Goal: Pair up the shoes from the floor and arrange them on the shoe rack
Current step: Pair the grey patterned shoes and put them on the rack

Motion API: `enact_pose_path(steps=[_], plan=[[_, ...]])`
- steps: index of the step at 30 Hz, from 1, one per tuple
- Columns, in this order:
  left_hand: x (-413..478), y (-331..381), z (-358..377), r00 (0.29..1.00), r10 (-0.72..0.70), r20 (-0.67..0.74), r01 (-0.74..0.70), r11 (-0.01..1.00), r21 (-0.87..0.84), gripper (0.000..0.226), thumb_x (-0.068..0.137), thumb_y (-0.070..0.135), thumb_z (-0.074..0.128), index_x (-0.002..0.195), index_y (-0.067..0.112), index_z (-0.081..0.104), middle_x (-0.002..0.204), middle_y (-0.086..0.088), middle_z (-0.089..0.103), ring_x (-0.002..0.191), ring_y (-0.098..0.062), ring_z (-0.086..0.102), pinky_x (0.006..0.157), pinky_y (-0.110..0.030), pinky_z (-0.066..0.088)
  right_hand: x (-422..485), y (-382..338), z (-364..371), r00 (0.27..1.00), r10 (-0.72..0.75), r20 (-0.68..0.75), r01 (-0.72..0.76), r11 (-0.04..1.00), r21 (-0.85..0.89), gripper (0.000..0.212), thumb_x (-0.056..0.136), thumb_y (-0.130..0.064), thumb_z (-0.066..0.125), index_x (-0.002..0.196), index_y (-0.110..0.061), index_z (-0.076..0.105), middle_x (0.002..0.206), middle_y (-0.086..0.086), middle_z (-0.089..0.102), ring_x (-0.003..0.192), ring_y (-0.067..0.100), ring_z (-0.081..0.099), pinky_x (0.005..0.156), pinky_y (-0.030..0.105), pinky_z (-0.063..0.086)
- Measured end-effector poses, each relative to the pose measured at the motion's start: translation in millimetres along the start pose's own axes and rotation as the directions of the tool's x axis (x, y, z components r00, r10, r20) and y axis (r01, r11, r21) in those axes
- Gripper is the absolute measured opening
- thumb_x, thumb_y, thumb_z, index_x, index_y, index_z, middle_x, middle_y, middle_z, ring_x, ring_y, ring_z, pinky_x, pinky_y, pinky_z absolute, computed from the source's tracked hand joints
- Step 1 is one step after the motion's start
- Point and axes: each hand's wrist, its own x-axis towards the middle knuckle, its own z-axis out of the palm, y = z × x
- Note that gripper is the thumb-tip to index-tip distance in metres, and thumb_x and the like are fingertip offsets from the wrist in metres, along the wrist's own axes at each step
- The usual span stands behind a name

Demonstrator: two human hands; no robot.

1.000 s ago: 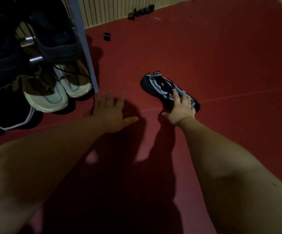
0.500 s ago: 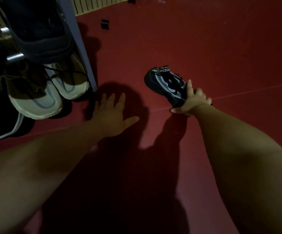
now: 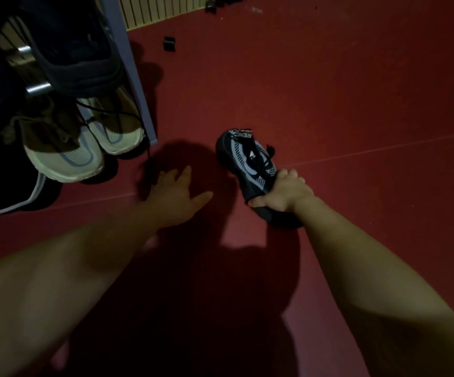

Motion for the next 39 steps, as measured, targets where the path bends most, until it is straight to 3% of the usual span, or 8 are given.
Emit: enact_pose_path(steps=[9, 12, 16, 22, 27, 31, 36, 39], plan=[[-61, -23, -3, 0.976, 0.164, -0.145, -0.218, 0.781, -0.585, 0.082, 0.094, 0.025, 0.053, 0.149, 0.030, -0.008, 0.138, 0.022, 0.017, 0.126, 0.006, 0.022, 0.083, 0.011, 0.023, -68, -44, 66, 0.945, -0.327, -0.001, 0.309, 0.892, 0.331, 0.109, 0.027, -0.098, 0.053, 0.112, -0.030, 0.058, 0.102, -0.002, 0.062, 0.093, 0.017, 0.063, 0.076, 0.040, 0.057], [-83, -50, -4, 0.949, 0.174, -0.264, -0.313, 0.623, -0.717, 0.096, 0.083, 0.019, 0.068, 0.150, 0.034, 0.001, 0.150, 0.015, 0.027, 0.133, 0.000, 0.033, 0.105, -0.018, 0.035, -93, -59, 64, 0.863, -0.502, -0.054, 0.486, 0.796, 0.361, 0.085, 0.049, -0.088, 0.059, 0.114, -0.033, 0.060, 0.104, -0.007, 0.065, 0.096, 0.012, 0.064, 0.080, 0.038, 0.055], [-121, -88, -12, 0.980, 0.021, -0.200, -0.196, 0.320, -0.927, 0.092, 0.084, -0.009, 0.058, 0.145, 0.047, 0.018, 0.136, -0.003, 0.052, 0.110, -0.016, 0.059, 0.064, -0.030, 0.056, -117, -79, 59, 0.777, -0.630, -0.009, 0.561, 0.686, 0.463, 0.094, 0.064, -0.068, 0.065, 0.139, -0.020, 0.037, 0.130, 0.000, 0.056, 0.117, 0.014, 0.056, 0.100, 0.038, 0.046], [-168, -124, -15, 0.983, -0.111, -0.147, -0.101, 0.344, -0.934, 0.086, 0.089, -0.011, 0.049, 0.144, 0.047, 0.017, 0.123, 0.001, 0.059, 0.108, -0.014, 0.060, 0.070, -0.027, 0.056, -142, -122, 81, 0.643, -0.760, 0.099, 0.569, 0.560, 0.601, 0.064, 0.096, -0.027, 0.048, 0.149, -0.026, 0.012, 0.131, -0.031, 0.034, 0.107, -0.026, 0.038, 0.086, -0.007, 0.029], [-226, -160, -24, 0.951, -0.273, -0.147, -0.034, 0.376, -0.926, 0.087, 0.088, -0.004, 0.055, 0.146, 0.044, 0.011, 0.120, -0.004, 0.063, 0.100, -0.012, 0.065, 0.079, -0.021, 0.054, -178, -166, 116, 0.553, -0.830, 0.066, 0.593, 0.449, 0.669, 0.062, 0.096, -0.027, 0.048, 0.146, -0.036, 0.011, 0.140, -0.033, 0.023, 0.119, -0.027, 0.029, 0.097, -0.004, 0.026], [-284, -180, -13, 0.963, -0.268, -0.034, 0.063, 0.348, -0.935, 0.108, 0.083, 0.000, 0.064, 0.140, 0.056, -0.008, 0.129, 0.013, 0.048, 0.113, -0.016, 0.060, 0.094, -0.041, 0.051, -213, -186, 142, 0.514, -0.850, 0.112, 0.536, 0.421, 0.732, 0.062, 0.097, -0.027, 0.045, 0.144, -0.040, 0.007, 0.149, -0.021, 0.021, 0.132, -0.010, 0.025, 0.107, 0.012, 0.025], [-308, -206, 5, 0.982, -0.187, 0.023, 0.098, 0.405, -0.909, 0.116, 0.082, -0.008, 0.062, 0.139, 0.050, -0.020, 0.135, 0.015, 0.036, 0.084, -0.006, 0.063, 0.071, -0.025, 0.056, -240, -190, 161, 0.436, -0.880, 0.189, 0.604, 0.442, 0.663, 0.061, 0.098, -0.031, 0.041, 0.149, -0.036, 0.009, 0.151, -0.022, 0.017, 0.134, -0.007, 0.021, 0.099, 0.003, 0.024], [-322, -227, 5, 0.989, -0.143, -0.036, 0.034, 0.457, -0.889, 0.112, 0.082, -0.006, 0.063, 0.142, 0.048, -0.015, 0.114, 0.031, 0.045, 0.101, -0.003, 0.060, 0.086, -0.032, 0.055, -261, -200, 159, 0.394, -0.883, 0.255, 0.684, 0.467, 0.560, 0.064, 0.098, -0.029, 0.043, 0.149, -0.036, 0.005, 0.131, -0.039, 0.021, 0.123, -0.012, 0.029, 0.084, -0.009, 0.026]])
